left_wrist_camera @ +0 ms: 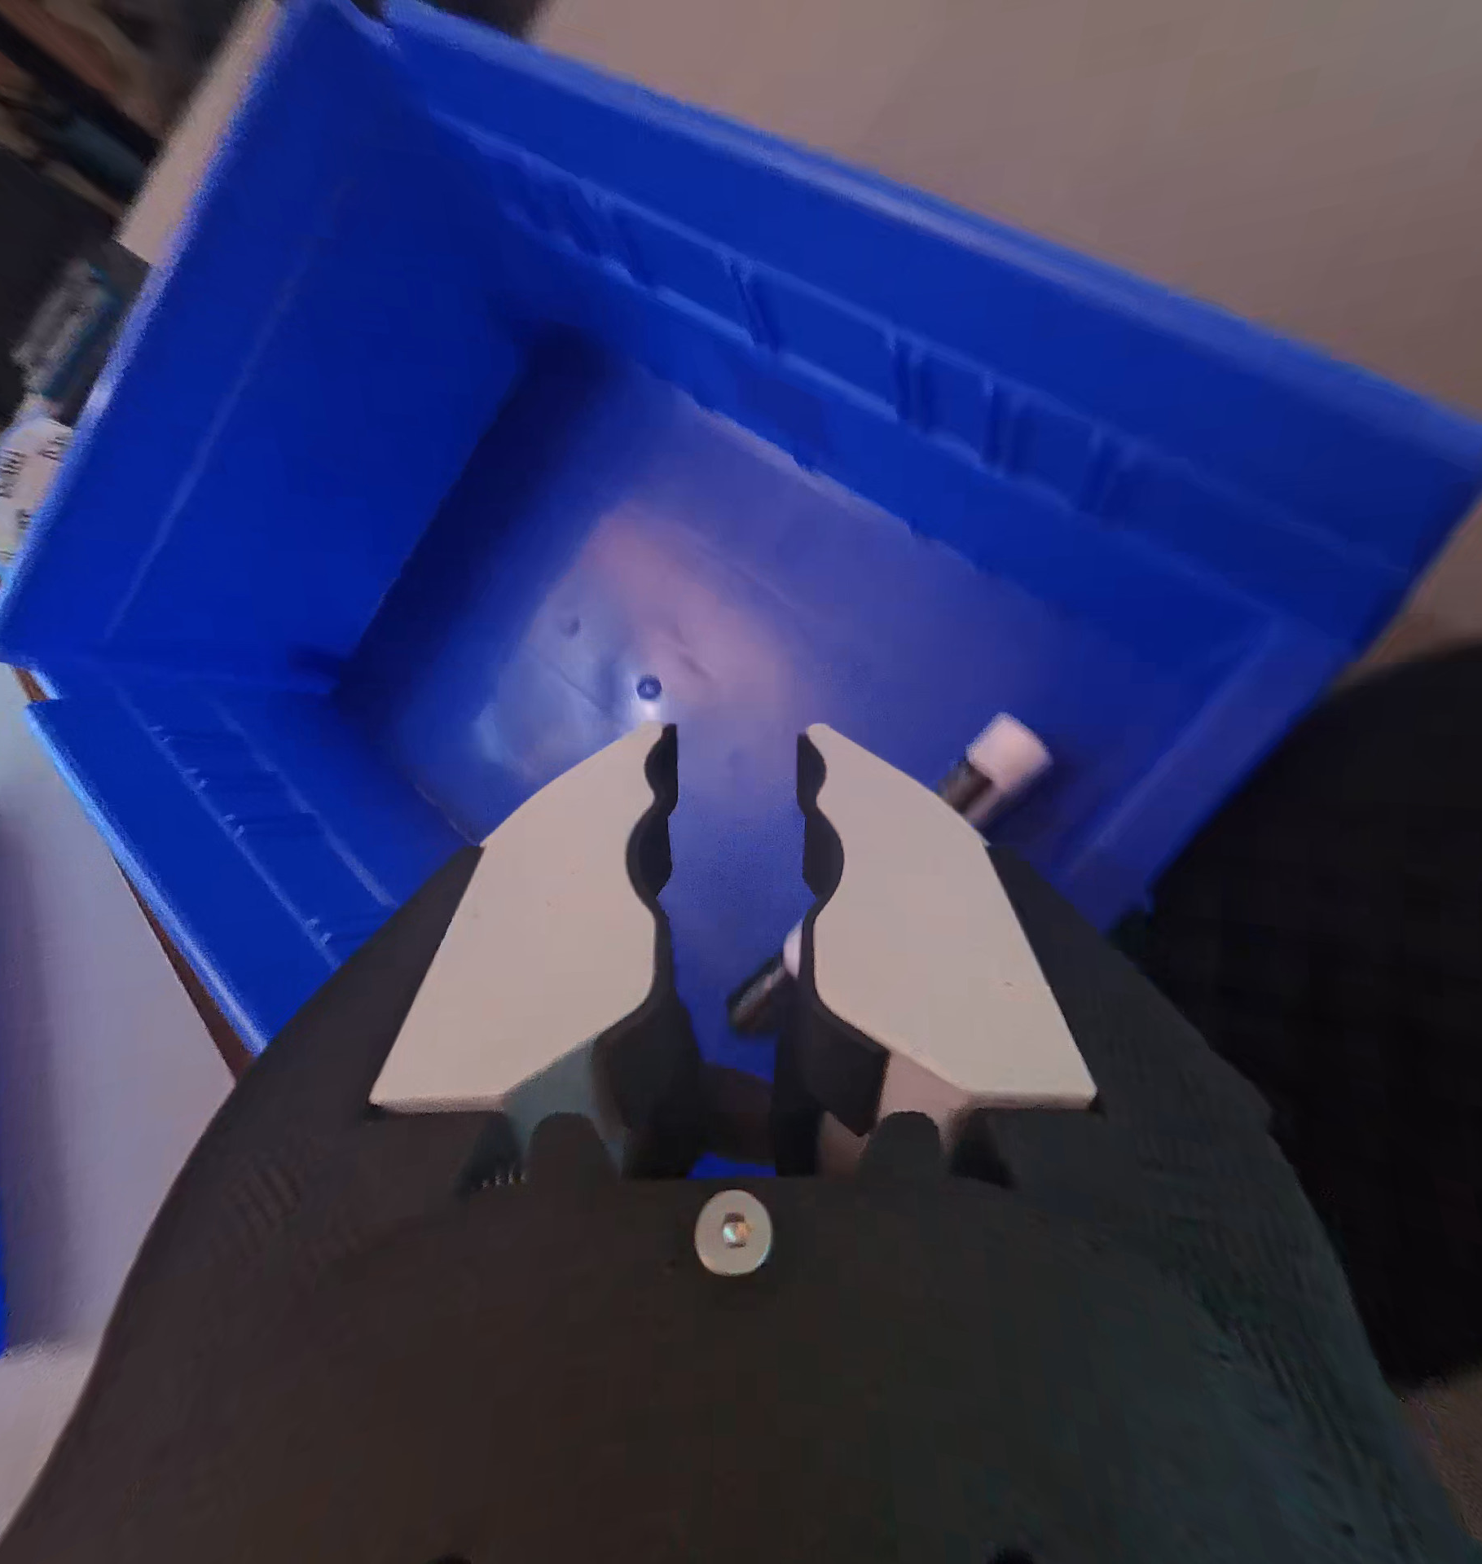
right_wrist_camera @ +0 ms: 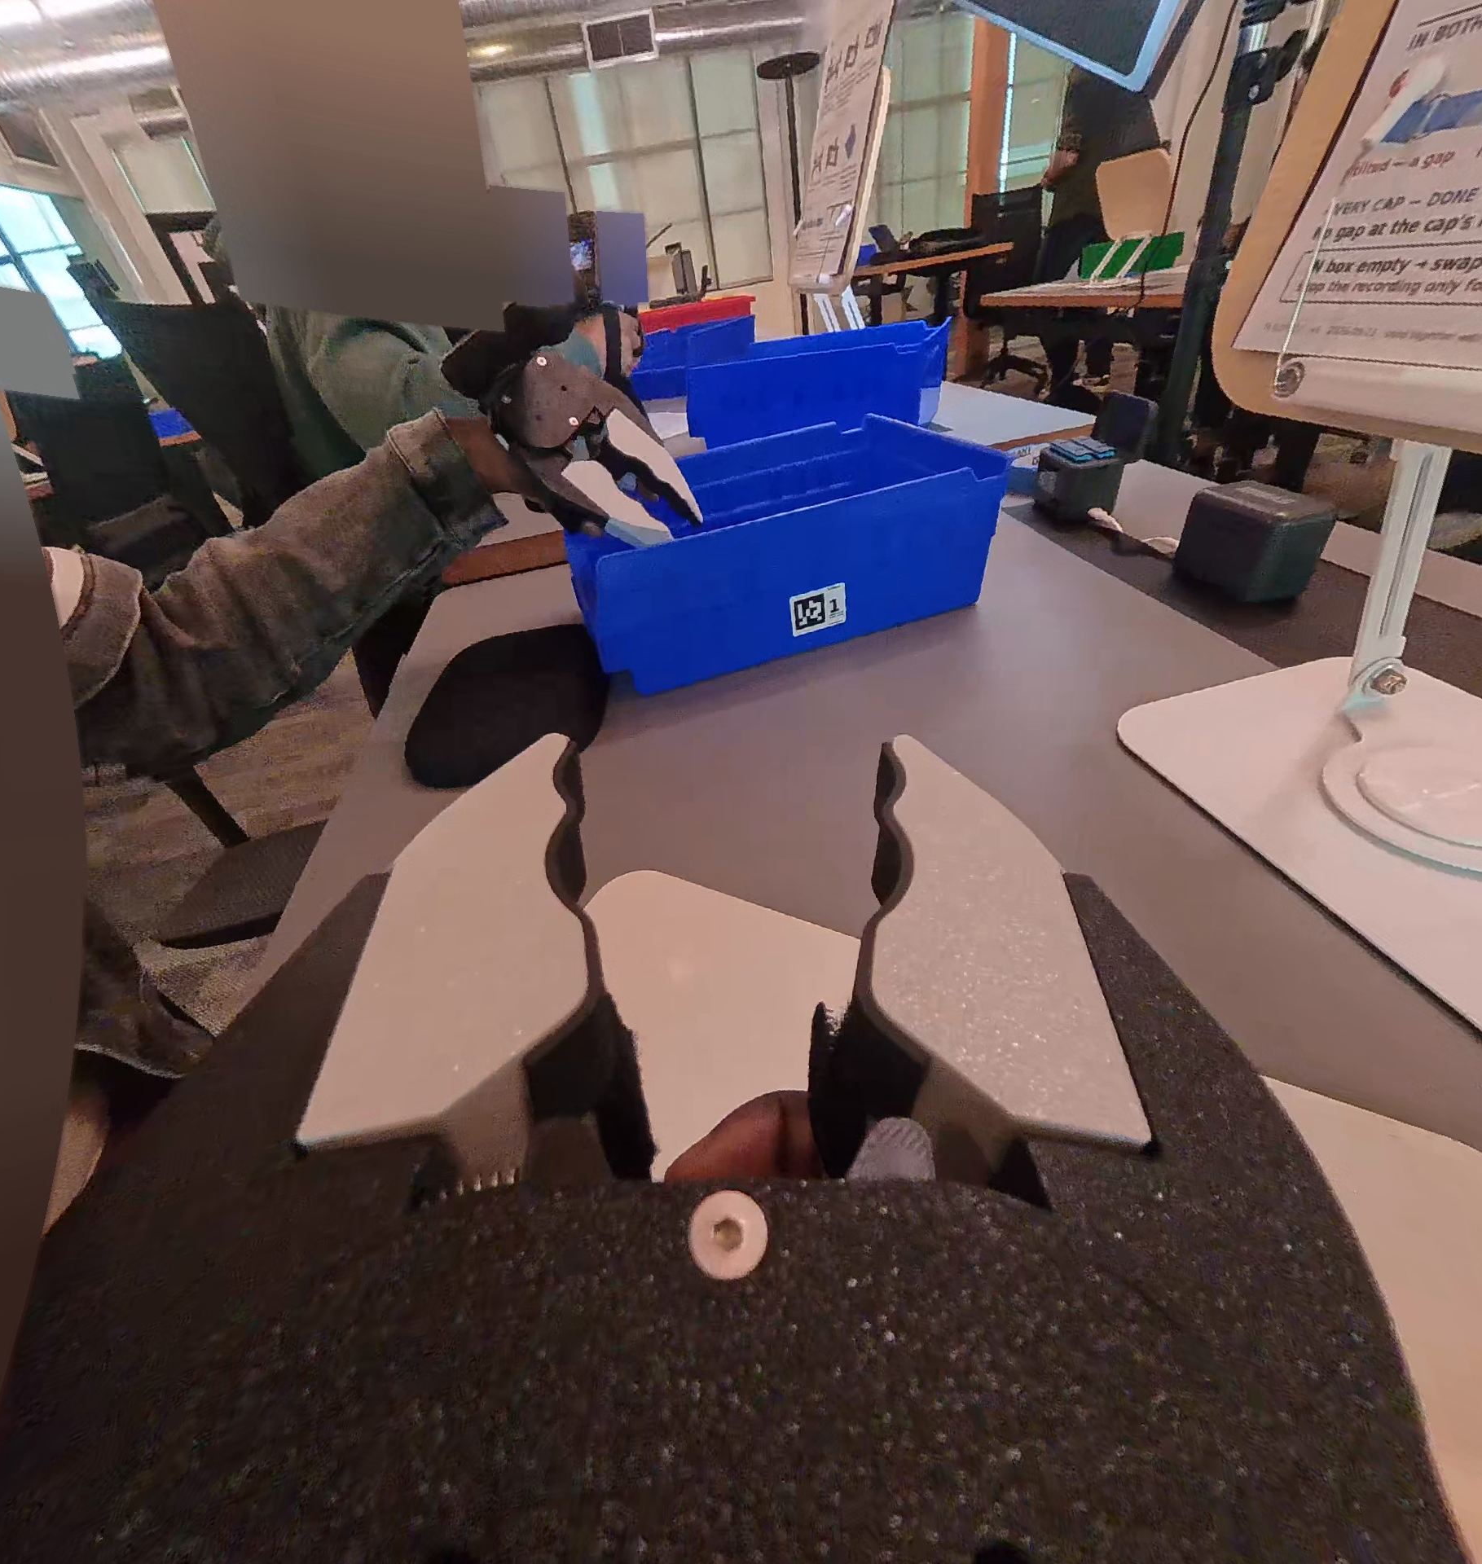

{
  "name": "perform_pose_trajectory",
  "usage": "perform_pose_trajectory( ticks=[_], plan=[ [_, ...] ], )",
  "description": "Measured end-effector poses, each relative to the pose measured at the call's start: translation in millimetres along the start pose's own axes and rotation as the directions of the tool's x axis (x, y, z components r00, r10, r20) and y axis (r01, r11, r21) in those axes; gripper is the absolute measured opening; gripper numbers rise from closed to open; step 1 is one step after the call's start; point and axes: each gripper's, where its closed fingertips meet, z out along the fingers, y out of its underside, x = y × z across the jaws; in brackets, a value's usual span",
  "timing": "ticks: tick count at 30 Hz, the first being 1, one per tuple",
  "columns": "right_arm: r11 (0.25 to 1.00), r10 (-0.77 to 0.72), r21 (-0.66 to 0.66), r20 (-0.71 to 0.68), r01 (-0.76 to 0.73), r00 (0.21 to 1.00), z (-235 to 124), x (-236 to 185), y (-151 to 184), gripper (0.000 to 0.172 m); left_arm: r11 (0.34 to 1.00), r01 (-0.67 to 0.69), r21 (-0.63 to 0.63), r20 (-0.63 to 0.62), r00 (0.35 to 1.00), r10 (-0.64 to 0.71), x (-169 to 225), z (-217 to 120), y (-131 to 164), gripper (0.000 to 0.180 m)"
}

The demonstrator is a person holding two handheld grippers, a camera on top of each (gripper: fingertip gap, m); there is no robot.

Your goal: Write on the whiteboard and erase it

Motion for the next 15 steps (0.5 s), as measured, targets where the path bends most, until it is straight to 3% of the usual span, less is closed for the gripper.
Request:
perform_pose_trajectory(
  ticks=[3, 8, 11, 15],
  plan=[
    [1.000, 0.007, -0.016, 0.015, -0.007, 1.000, 1, -2, 3, 0.067, 0.967, -0.158, -0.201, -0.125, 0.983, 0.135, 2, -11, 27, 0.028],
    [0.995, -0.040, -0.092, 0.029, 0.042, 0.999, 9, -7, 17, 0.067, 0.754, -0.423, -0.503, -0.345, 0.898, 0.273, -6, -21, 74, 0.037],
    [0.995, -0.041, -0.094, 0.033, 0.044, 0.999, 9, -7, 18, 0.067, 0.680, -0.494, -0.541, -0.416, 0.860, 0.295, -6, -9, 83, 0.042],
    [0.996, -0.031, -0.078, 0.015, 0.032, 0.999, 5, -2, 16, 0.066, 0.643, -0.533, -0.550, -0.434, 0.840, 0.325, -8, 12, 91, 0.043]
  ],
)
